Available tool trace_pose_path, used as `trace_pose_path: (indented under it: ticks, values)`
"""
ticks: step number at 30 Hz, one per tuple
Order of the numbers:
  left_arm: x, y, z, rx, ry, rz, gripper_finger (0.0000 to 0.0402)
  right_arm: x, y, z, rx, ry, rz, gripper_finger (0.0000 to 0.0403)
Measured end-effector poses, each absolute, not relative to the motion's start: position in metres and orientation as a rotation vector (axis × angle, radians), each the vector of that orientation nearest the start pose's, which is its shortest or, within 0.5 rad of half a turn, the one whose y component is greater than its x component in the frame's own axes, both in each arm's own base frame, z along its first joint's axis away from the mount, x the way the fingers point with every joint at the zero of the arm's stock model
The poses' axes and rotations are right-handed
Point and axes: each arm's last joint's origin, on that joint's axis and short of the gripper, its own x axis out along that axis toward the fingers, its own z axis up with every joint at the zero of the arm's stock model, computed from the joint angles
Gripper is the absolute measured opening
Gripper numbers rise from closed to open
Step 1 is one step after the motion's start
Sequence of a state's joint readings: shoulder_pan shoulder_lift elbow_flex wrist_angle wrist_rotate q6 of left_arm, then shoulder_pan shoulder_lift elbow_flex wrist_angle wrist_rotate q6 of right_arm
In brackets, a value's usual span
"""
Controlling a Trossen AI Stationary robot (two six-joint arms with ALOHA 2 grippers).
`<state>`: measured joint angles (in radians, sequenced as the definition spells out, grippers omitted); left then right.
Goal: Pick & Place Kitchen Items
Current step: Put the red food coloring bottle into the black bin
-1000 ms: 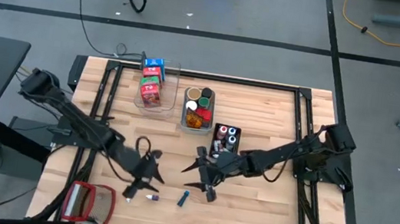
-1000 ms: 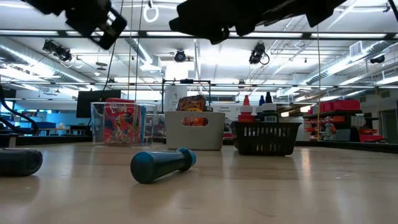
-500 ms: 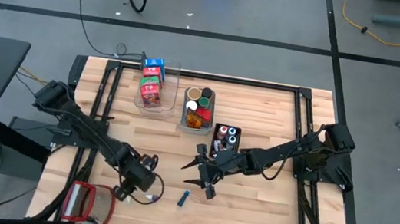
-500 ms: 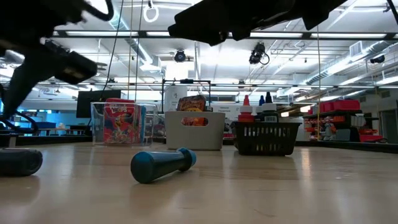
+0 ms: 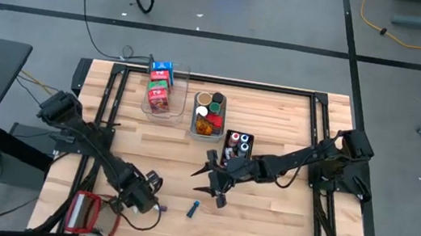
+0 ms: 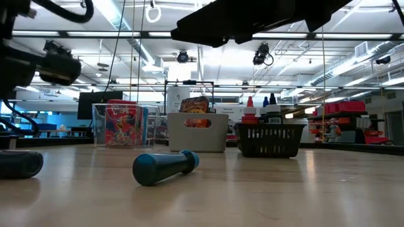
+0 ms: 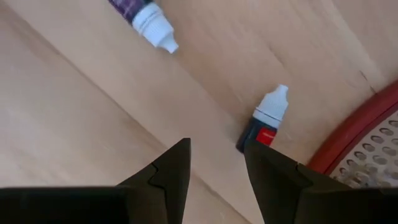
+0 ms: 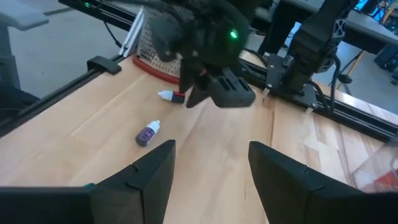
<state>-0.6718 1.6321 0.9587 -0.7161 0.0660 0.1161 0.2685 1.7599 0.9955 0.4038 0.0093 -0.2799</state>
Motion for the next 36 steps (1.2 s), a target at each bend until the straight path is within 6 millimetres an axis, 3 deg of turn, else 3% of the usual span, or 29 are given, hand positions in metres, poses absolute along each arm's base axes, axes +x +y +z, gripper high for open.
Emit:
trace_pose_path:
  ticks: [11, 17, 22, 28, 36]
  values:
    - [0.231, -0.183, 0.182, 0.781, 1.161, -0.875, 0.016, 0.366, 0.097, 0.203, -0.314, 0.316, 0.293, 0.0215]
    - [0.239, -0.179, 0.181, 0.644, 1.135, -1.031, 0.016, 0.366, 0.097, 0.203, -0.314, 0.316, 0.293, 0.0215]
    - [0.247, -0.174, 0.166, 0.501, 1.215, -1.095, 0.016, 0.366, 0.096, 0.203, -0.315, 0.312, 0.29, 0.0215]
    - [0.249, -0.174, 0.148, 0.533, 1.282, -1.129, 0.016, 0.366, 0.094, 0.202, -0.315, 0.322, 0.288, 0.0215]
    - [0.244, -0.177, 0.146, 0.536, 1.321, -1.11, 0.016, 0.367, 0.093, 0.202, -0.314, 0.329, 0.285, 0.0215]
